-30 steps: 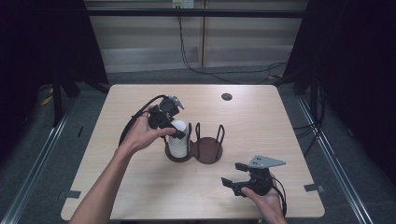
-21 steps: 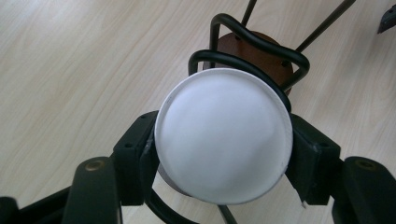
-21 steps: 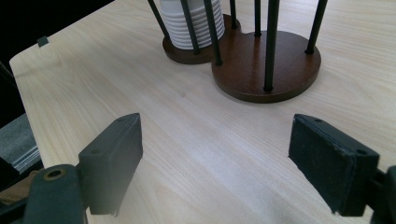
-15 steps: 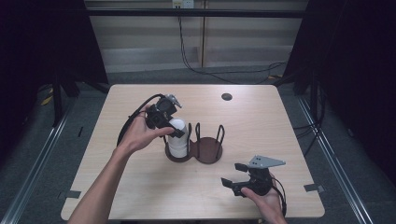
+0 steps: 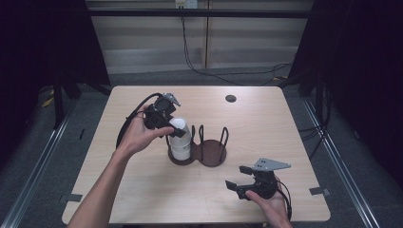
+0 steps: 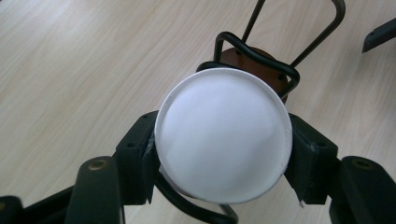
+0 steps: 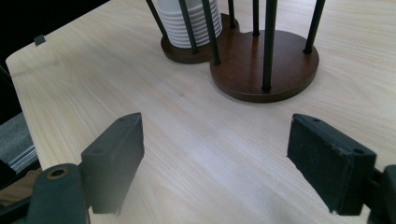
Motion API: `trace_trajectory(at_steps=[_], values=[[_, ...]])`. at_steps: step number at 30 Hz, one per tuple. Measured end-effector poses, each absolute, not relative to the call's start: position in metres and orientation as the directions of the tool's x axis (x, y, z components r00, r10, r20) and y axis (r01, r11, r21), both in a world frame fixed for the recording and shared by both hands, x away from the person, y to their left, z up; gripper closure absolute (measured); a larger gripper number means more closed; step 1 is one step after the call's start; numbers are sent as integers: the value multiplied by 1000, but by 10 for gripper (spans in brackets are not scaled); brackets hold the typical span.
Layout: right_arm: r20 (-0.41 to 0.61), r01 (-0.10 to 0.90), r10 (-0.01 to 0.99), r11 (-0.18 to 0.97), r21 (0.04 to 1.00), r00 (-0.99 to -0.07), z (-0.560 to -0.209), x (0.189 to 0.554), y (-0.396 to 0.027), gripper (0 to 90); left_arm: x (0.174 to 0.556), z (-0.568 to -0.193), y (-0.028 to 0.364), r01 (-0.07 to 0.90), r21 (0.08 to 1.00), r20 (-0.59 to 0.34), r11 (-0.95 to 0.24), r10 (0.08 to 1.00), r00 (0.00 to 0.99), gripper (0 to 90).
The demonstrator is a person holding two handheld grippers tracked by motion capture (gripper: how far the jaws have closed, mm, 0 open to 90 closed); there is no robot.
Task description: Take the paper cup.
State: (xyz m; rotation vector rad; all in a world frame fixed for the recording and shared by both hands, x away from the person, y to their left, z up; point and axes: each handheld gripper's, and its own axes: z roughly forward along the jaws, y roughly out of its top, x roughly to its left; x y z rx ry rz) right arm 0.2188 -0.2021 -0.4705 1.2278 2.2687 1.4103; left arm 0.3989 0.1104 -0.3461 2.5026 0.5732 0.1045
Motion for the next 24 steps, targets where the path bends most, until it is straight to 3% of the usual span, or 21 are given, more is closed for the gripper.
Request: trace_trajectory(at_steps=[12, 24], values=[[244, 544, 734, 199, 815, -634, -471, 219, -202, 182, 396, -335, 118, 376, 601, -66, -705, 425, 903, 371], [244, 542, 732, 198, 817, -636, -471, 219, -202, 182, 387, -320, 123, 314, 645, 11, -697, 419, 908, 372]])
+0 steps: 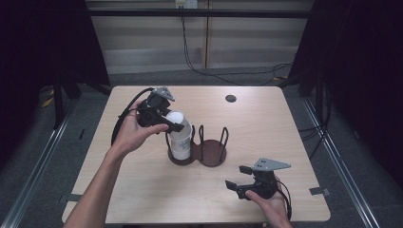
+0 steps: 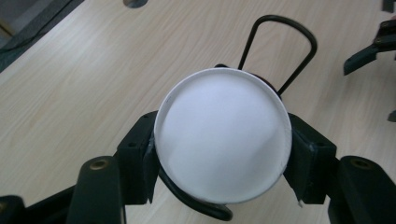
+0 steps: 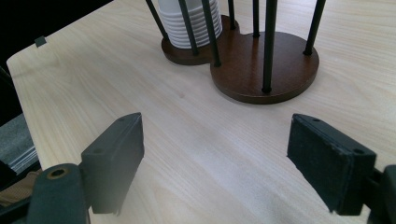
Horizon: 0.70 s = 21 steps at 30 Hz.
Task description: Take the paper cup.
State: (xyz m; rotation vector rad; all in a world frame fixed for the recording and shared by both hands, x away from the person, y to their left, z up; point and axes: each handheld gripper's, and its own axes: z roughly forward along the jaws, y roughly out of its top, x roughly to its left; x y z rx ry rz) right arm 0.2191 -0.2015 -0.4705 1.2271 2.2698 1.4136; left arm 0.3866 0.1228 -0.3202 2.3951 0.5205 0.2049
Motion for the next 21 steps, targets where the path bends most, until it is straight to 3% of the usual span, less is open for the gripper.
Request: trace_trajectory(at_steps=[21], values=[[242, 540, 728, 205, 816, -642, -471, 219, -201, 181, 383, -310, 142, 305, 763, -49, -570, 419, 907, 373]])
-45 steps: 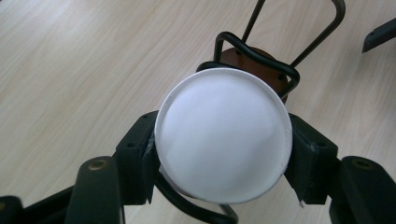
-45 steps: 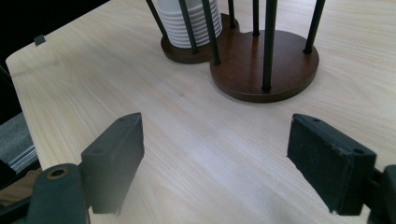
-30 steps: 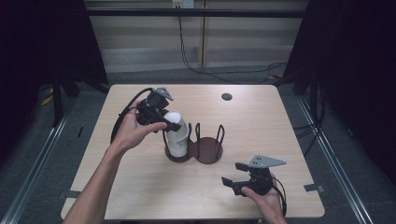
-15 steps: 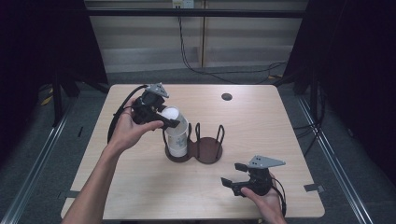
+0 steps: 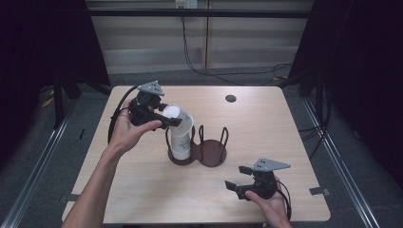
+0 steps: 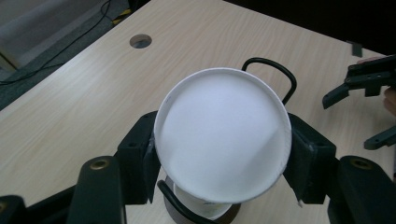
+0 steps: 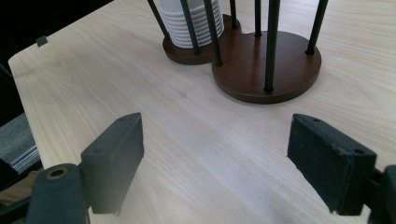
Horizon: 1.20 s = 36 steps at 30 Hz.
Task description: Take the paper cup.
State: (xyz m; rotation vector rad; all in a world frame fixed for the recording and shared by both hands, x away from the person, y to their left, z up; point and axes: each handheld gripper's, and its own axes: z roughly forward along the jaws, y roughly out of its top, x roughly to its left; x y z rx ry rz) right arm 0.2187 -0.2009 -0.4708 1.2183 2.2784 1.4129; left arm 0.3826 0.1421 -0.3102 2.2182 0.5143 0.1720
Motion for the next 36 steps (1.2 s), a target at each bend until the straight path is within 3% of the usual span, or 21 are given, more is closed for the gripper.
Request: trace_trajectory(at_steps=[18, 36], values=[[253, 544, 730, 189, 817, -635, -471, 222, -198, 177, 364, -303, 163, 261, 827, -47, -498, 402, 914, 372], [251, 531, 720, 189, 826, -647, -470, 225, -196, 169, 336, -313, 156, 232, 848, -69, -477, 335, 940, 372]])
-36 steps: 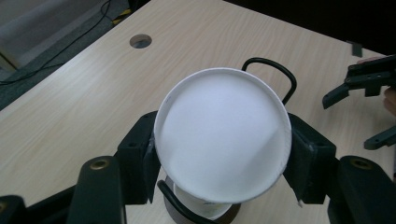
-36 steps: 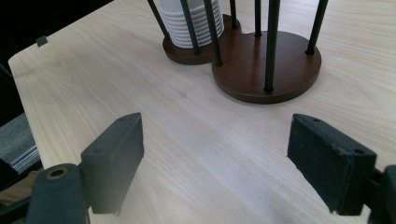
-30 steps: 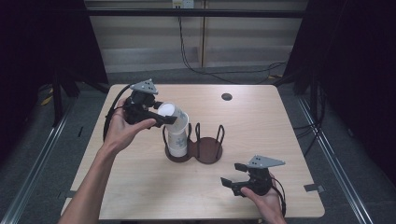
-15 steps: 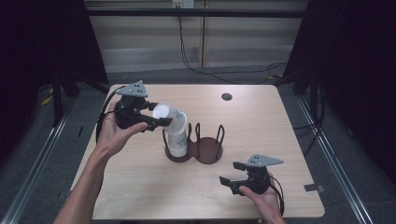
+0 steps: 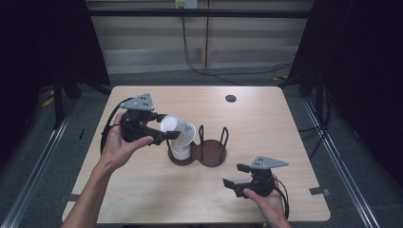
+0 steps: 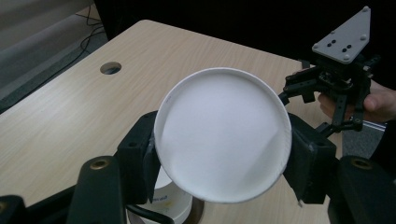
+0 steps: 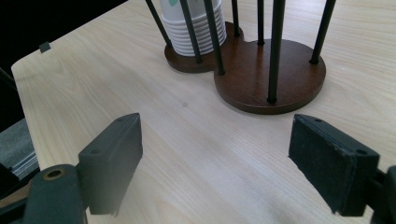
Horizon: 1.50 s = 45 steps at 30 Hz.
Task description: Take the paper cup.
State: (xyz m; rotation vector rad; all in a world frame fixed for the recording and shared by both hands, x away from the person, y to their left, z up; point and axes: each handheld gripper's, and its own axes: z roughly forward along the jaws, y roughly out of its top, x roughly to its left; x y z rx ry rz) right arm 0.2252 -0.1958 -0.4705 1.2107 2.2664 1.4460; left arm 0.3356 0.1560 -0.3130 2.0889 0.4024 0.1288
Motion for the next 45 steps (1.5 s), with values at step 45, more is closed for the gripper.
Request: trace_trajectory(at_steps=[45], values=[[241, 405, 517, 232, 885, -822, -408, 256, -137, 135, 312, -373, 169, 370, 832, -288, -414, 248, 925, 368]])
